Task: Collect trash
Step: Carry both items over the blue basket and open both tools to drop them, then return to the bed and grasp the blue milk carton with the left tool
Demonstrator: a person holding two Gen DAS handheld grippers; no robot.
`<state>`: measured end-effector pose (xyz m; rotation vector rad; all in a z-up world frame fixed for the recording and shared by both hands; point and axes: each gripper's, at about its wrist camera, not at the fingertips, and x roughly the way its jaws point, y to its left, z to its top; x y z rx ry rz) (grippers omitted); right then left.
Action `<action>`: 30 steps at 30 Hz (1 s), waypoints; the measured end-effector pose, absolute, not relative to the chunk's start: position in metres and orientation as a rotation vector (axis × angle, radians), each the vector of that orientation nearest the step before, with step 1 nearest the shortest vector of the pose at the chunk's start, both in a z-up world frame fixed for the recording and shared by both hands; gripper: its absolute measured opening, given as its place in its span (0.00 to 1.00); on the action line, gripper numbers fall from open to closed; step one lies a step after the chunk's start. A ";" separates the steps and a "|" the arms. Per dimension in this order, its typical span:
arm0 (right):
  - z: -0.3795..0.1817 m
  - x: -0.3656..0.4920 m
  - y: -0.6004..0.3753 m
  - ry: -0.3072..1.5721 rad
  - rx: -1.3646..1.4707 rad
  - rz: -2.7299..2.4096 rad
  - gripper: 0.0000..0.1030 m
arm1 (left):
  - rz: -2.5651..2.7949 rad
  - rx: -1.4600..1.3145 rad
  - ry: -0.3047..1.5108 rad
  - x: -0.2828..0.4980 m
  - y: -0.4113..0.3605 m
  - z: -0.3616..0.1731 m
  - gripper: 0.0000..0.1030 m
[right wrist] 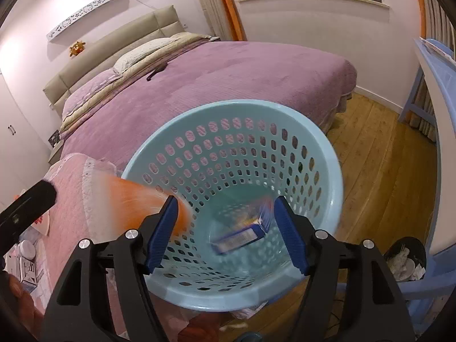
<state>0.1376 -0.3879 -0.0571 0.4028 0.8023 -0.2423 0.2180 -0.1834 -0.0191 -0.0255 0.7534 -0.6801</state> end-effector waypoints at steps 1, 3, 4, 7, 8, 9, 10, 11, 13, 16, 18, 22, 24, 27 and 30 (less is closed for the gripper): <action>-0.057 0.136 -0.387 0.800 0.400 -0.242 0.64 | -0.672 -0.027 0.745 0.216 -0.178 -0.018 0.61; -0.055 0.135 -0.384 0.792 0.396 -0.237 0.64 | -0.665 -0.031 0.730 0.204 -0.170 -0.014 0.61; -0.052 0.135 -0.382 0.786 0.393 -0.231 0.64 | -0.658 -0.033 0.716 0.198 -0.163 -0.010 0.61; -0.040 0.131 -0.368 0.751 0.372 -0.190 0.64 | -0.630 -0.038 0.677 0.179 -0.142 0.000 0.61; -0.036 0.130 -0.363 0.739 0.361 -0.177 0.64 | -0.620 -0.041 0.663 0.174 -0.136 0.006 0.61; -0.028 0.128 -0.352 0.718 0.338 -0.152 0.64 | -0.603 -0.045 0.647 0.167 -0.124 0.010 0.61; -0.022 0.127 -0.342 0.701 0.320 -0.129 0.64 | -0.586 -0.047 0.637 0.162 -0.117 0.013 0.61; -0.017 0.126 -0.334 0.691 0.309 -0.113 0.64 | -0.559 -0.047 0.622 0.155 -0.105 0.017 0.61; -0.006 0.124 -0.309 0.662 0.281 -0.052 0.64 | -0.515 -0.044 0.596 0.143 -0.086 0.024 0.61; 0.002 0.123 -0.270 0.639 0.245 0.040 0.64 | -0.416 -0.019 0.565 0.124 -0.050 0.036 0.62; 0.002 0.124 -0.245 0.637 0.224 0.090 0.64 | -0.340 -0.009 0.543 0.114 -0.023 0.041 0.67; -0.009 0.128 -0.194 0.635 0.195 0.183 0.64 | -0.164 -0.023 0.527 0.098 0.043 0.042 0.70; -0.016 0.130 -0.170 0.658 0.182 0.229 0.64 | -0.065 -0.013 0.550 0.098 0.081 0.037 0.70; -0.023 0.135 -0.146 0.705 0.203 0.315 0.64 | 0.035 -0.003 0.585 0.106 0.119 0.034 0.70; -0.028 0.135 -0.127 0.699 0.156 0.306 0.64 | 0.044 -0.053 0.637 0.120 0.156 0.024 0.70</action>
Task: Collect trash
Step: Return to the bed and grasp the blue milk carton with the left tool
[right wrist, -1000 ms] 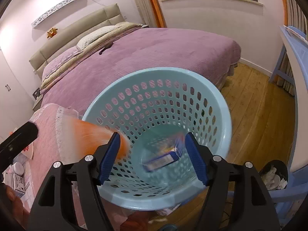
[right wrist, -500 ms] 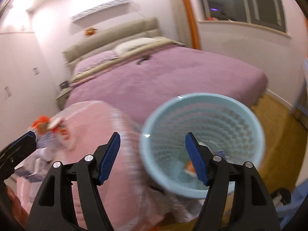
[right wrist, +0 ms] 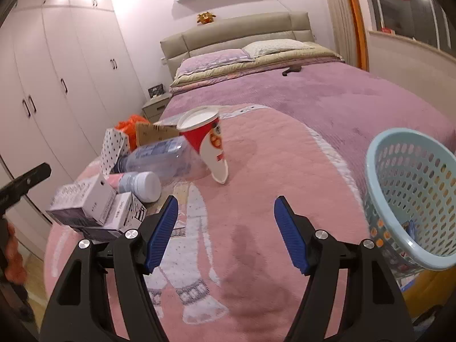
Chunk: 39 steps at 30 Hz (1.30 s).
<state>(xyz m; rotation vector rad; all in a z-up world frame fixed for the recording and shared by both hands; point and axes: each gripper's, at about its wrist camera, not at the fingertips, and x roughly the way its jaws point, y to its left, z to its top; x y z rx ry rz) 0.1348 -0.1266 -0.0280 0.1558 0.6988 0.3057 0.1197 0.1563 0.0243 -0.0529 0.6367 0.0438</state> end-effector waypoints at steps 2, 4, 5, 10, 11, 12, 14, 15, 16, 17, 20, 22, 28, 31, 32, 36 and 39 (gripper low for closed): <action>-0.026 0.135 -0.122 0.695 0.119 0.287 0.64 | -0.018 -0.130 0.669 0.127 0.174 0.015 0.69; -0.028 0.135 -0.118 0.691 0.100 0.291 0.64 | -0.078 -0.222 0.697 0.135 0.186 0.005 0.68; -0.030 0.137 -0.115 0.707 0.085 0.287 0.64 | -0.099 -0.243 0.709 0.136 0.187 -0.001 0.67; -0.033 0.138 -0.114 0.711 0.054 0.279 0.64 | -0.191 -0.228 0.751 0.121 0.168 -0.019 0.58; -0.034 0.138 -0.113 0.715 0.047 0.278 0.64 | -0.207 -0.221 0.754 0.116 0.165 -0.022 0.58; -0.035 0.139 -0.112 0.721 0.042 0.276 0.64 | -0.235 -0.207 0.763 0.110 0.157 -0.021 0.58; -0.035 0.139 -0.114 0.722 0.054 0.271 0.64 | -0.267 -0.180 0.774 0.103 0.145 -0.022 0.58; -0.036 0.141 -0.116 0.727 0.067 0.271 0.64 | -0.283 -0.158 0.785 0.098 0.136 -0.022 0.58; -0.037 0.142 -0.118 0.732 0.077 0.269 0.64 | -0.292 -0.148 0.793 0.095 0.132 -0.024 0.59; -0.038 0.143 -0.120 0.738 0.091 0.265 0.64 | -0.308 -0.138 0.803 0.090 0.127 -0.027 0.60; -0.040 0.146 -0.132 0.755 0.148 0.256 0.64 | -0.359 -0.110 0.833 0.079 0.109 -0.036 0.62; -0.042 0.147 -0.136 0.762 0.170 0.254 0.64 | -0.370 -0.082 0.832 0.073 0.101 -0.038 0.63; -0.040 0.145 -0.138 0.750 0.178 0.264 0.64 | -0.386 0.011 0.848 0.067 0.085 -0.043 0.71; -0.039 0.143 -0.135 0.742 0.164 0.258 0.64 | -0.396 0.046 0.862 0.070 0.076 -0.048 0.70; -0.039 0.142 -0.134 0.738 0.161 0.258 0.64 | -0.396 0.056 0.870 0.073 0.073 -0.050 0.68; -0.037 0.141 -0.131 0.731 0.145 0.267 0.64 | -0.400 0.077 0.915 0.080 0.058 -0.060 0.57; -0.033 0.150 -0.124 0.751 0.117 0.312 0.64 | -0.411 0.064 0.924 0.081 0.050 -0.065 0.42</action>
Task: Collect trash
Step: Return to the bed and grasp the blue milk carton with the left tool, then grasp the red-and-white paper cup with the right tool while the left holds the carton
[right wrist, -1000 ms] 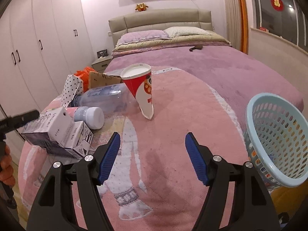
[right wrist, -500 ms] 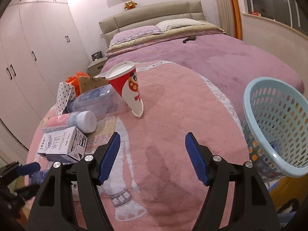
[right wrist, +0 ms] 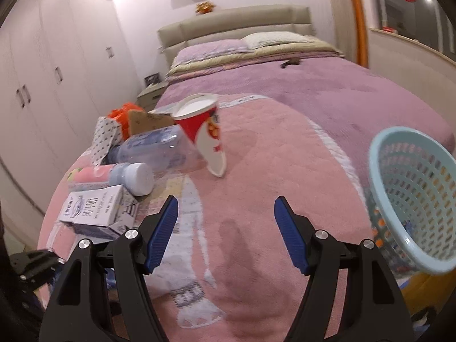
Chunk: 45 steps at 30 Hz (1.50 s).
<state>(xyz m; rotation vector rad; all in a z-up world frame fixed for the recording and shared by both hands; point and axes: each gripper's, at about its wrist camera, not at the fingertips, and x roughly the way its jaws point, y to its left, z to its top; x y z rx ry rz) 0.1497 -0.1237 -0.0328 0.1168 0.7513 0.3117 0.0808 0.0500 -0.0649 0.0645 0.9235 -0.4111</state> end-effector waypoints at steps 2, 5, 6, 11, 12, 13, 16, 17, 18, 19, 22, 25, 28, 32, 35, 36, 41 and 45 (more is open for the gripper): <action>-0.023 0.157 -0.119 0.732 0.092 0.315 0.64 | -0.398 0.050 0.913 0.078 0.049 -0.064 0.37; -0.010 0.170 -0.111 0.702 0.063 0.335 0.64 | -0.360 0.035 0.889 0.069 0.051 -0.059 0.35; -0.007 0.177 -0.106 0.692 0.041 0.343 0.64 | -0.357 0.020 0.879 0.065 0.055 -0.057 0.35; -0.012 0.210 -0.088 0.700 0.001 0.329 0.64 | -0.320 -0.064 0.809 0.051 0.079 -0.033 0.35; -0.013 0.213 -0.087 0.694 0.004 0.329 0.64 | -0.315 -0.072 0.799 0.050 0.083 -0.029 0.35; -0.014 0.218 -0.084 0.694 0.008 0.336 0.64 | -0.306 -0.080 0.791 0.050 0.087 -0.026 0.35; -0.017 0.231 -0.078 0.713 0.014 0.342 0.64 | -0.281 -0.098 0.787 0.055 0.096 -0.021 0.35; -0.018 0.234 -0.076 0.714 0.014 0.345 0.64 | -0.280 -0.102 0.787 0.056 0.097 -0.020 0.35; -0.018 0.237 -0.074 0.717 0.017 0.358 0.62 | -0.277 -0.106 0.784 0.056 0.098 -0.018 0.35; -0.019 0.240 -0.073 0.721 0.019 0.373 0.53 | -0.273 -0.104 0.778 0.058 0.096 -0.016 0.35; -0.022 0.246 -0.073 0.739 0.019 0.388 0.42 | -0.273 -0.092 0.747 0.056 0.090 -0.008 0.35; -0.021 0.245 -0.079 0.731 0.038 0.398 0.42 | -0.266 -0.089 0.724 0.058 0.088 0.000 0.35; -0.015 0.236 -0.090 0.712 0.059 0.399 0.42 | -0.270 -0.090 0.717 0.064 0.084 0.007 0.35; 0.006 0.220 -0.115 0.663 0.109 0.395 0.42 | -0.279 -0.076 0.706 0.074 0.073 0.015 0.35; 0.021 0.207 -0.133 0.629 0.122 0.370 0.42 | -0.299 -0.063 0.691 0.083 0.058 0.025 0.35; 0.028 0.203 -0.142 0.615 0.130 0.362 0.42 | -0.307 -0.057 0.686 0.085 0.052 0.027 0.35; 0.054 0.180 -0.188 0.563 0.132 0.291 0.42 | -0.372 -0.043 0.671 0.105 0.015 0.039 0.35; 0.070 0.164 -0.233 0.521 0.113 0.185 0.42 | -0.438 -0.018 0.677 0.125 -0.022 0.046 0.35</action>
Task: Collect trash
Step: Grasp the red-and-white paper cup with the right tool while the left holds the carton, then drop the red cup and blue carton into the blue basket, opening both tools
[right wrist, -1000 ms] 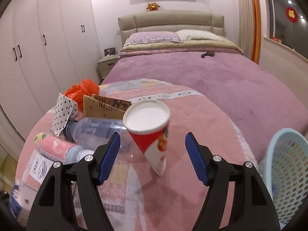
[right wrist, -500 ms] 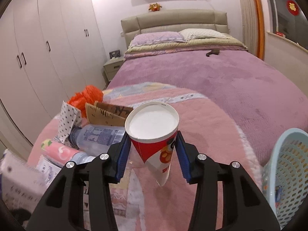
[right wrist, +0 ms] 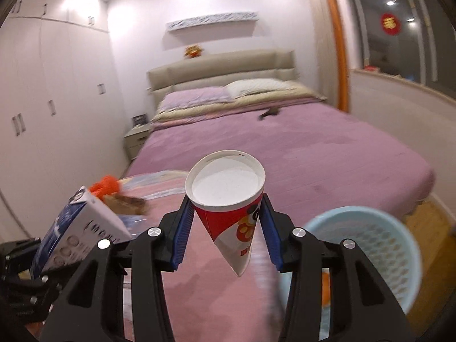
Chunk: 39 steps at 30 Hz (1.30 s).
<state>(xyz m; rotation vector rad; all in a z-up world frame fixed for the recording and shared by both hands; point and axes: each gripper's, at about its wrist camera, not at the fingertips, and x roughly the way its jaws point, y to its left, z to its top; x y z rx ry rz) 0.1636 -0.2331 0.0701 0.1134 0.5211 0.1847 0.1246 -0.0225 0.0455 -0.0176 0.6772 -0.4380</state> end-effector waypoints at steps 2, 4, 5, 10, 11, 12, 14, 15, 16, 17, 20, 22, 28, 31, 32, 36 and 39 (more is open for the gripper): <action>0.072 0.159 -0.253 0.522 0.135 0.146 0.42 | -0.475 -0.009 0.681 0.135 -0.044 0.048 0.35; 0.073 0.154 -0.278 0.529 0.170 0.109 0.42 | -0.514 -0.013 0.685 0.144 -0.063 0.050 0.35; 0.072 0.152 -0.288 0.531 0.181 0.093 0.42 | -0.533 -0.018 0.690 0.149 -0.073 0.050 0.35; 0.050 0.146 -0.346 0.564 0.268 -0.024 0.42 | -0.613 -0.010 0.718 0.168 -0.125 0.044 0.36; 0.043 0.146 -0.357 0.582 0.296 -0.038 0.42 | -0.625 -0.005 0.724 0.171 -0.132 0.043 0.36; 0.035 0.147 -0.368 0.603 0.326 -0.057 0.42 | -0.638 0.001 0.730 0.171 -0.141 0.041 0.36; 0.023 0.149 -0.384 0.634 0.362 -0.088 0.42 | -0.665 0.014 0.746 0.177 -0.162 0.034 0.36; 0.017 0.149 -0.393 0.646 0.376 -0.101 0.42 | -0.672 0.018 0.752 0.178 -0.170 0.032 0.36; 0.012 0.149 -0.398 0.654 0.385 -0.112 0.42 | -0.684 0.022 0.764 0.181 -0.181 0.027 0.36; 0.008 0.150 -0.402 0.661 0.390 -0.121 0.42 | -0.691 0.023 0.772 0.185 -0.186 0.025 0.36; -0.002 0.152 -0.410 0.681 0.397 -0.141 0.42 | -0.700 0.036 0.801 0.194 -0.204 0.014 0.36; -0.008 0.154 -0.413 0.691 0.400 -0.152 0.43 | -0.705 0.036 0.811 0.200 -0.212 0.008 0.36; -0.019 0.154 -0.420 0.721 0.405 -0.159 0.52 | -0.692 0.023 0.754 0.199 -0.210 0.008 0.65; -0.021 0.149 -0.420 0.710 0.403 -0.156 0.58 | -0.687 0.015 0.751 0.195 -0.206 0.009 0.65; -0.021 0.148 -0.419 0.708 0.401 -0.157 0.58 | -0.683 0.015 0.748 0.193 -0.205 0.009 0.65; -0.017 0.142 -0.412 0.700 0.399 -0.142 0.58 | -0.665 -0.001 0.738 0.187 -0.198 0.012 0.65; -0.009 0.141 -0.401 0.690 0.385 -0.123 0.58 | -0.649 -0.028 0.723 0.182 -0.180 0.016 0.65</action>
